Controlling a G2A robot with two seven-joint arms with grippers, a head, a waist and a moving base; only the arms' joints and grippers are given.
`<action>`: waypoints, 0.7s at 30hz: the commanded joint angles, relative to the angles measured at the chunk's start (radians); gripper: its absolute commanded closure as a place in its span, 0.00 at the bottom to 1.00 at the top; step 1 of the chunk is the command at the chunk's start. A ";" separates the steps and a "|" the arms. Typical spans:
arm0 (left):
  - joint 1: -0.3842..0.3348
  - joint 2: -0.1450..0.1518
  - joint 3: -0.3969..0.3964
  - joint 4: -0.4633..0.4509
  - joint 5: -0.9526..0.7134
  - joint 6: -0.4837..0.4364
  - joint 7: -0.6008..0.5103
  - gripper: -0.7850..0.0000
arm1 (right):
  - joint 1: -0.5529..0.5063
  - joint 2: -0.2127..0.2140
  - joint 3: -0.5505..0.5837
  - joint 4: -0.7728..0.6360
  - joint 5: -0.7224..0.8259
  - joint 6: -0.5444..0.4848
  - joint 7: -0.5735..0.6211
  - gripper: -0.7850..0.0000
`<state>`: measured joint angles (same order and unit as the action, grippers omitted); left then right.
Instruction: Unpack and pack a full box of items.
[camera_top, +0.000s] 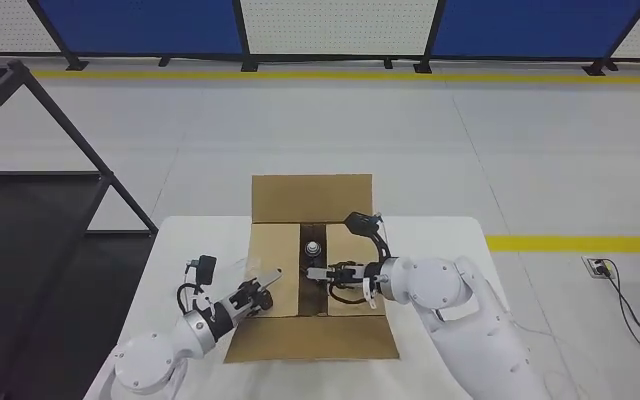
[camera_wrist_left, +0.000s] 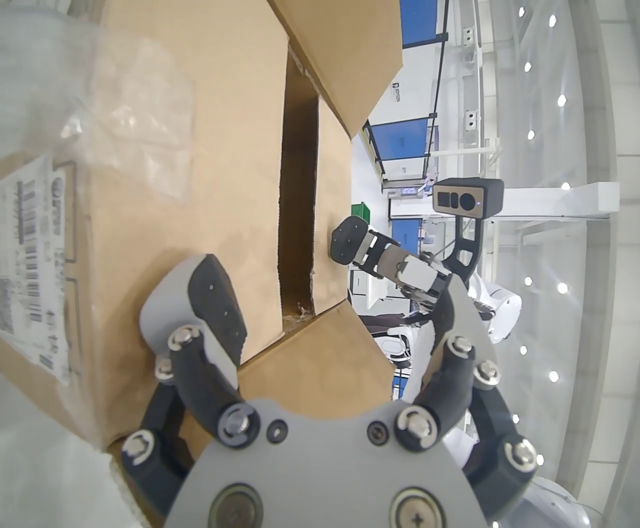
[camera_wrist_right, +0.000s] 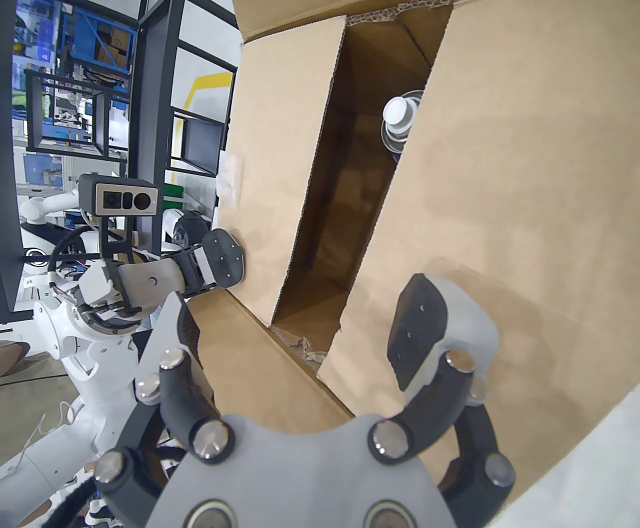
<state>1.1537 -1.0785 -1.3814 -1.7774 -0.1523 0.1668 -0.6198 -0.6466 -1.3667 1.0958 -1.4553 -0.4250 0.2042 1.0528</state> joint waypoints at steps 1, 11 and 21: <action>0.009 0.001 -0.011 -0.010 -0.013 -0.012 0.003 0.00 | 0.002 0.001 -0.002 0.004 0.001 0.002 0.001 0.00; 0.061 0.003 -0.086 -0.060 -0.109 -0.072 0.014 0.00 | 0.015 0.003 -0.031 0.024 -0.007 0.003 0.022 0.00; 0.120 0.009 -0.186 -0.103 -0.205 -0.142 -0.005 0.00 | -0.031 0.019 0.034 -0.098 0.037 -0.078 -0.011 0.00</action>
<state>1.2647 -1.0705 -1.5529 -1.8769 -0.3448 0.0370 -0.6191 -0.6622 -1.3522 1.1102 -1.5201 -0.3964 0.1497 1.0392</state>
